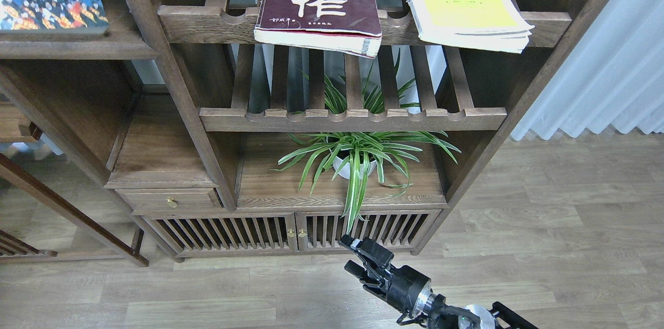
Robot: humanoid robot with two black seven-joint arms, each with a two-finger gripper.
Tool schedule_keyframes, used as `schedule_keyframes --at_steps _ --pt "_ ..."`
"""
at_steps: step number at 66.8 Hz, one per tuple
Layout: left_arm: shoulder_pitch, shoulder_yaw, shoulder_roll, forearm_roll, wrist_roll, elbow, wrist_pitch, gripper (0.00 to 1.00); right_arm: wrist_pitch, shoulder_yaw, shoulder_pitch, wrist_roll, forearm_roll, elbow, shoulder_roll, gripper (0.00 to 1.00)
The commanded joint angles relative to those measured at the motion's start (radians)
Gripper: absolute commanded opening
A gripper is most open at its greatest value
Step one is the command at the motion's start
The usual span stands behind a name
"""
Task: Organize books on shelf
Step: 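Carry the book with the left gripper toward the shelf beside the robot, then place the book on the side shelf and withdraw the left gripper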
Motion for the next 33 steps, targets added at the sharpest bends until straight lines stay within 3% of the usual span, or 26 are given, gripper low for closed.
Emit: schedule_keyframes --at_steps 1,9,33 --pt "-0.036 -0.001 -0.002 -0.009 0.000 0.003 0.000 0.04 0.000 0.000 -0.001 0.000 0.000 -0.001 0.000 1.00" --pt "-0.062 -0.015 -0.003 -0.012 0.000 0.013 0.000 0.04 0.000 0.000 -0.003 0.000 0.000 -0.006 0.000 1.00" --pt "-0.102 -0.020 -0.083 -0.012 0.000 0.211 0.000 0.05 0.000 0.000 -0.004 0.014 0.000 -0.014 0.000 1.00"
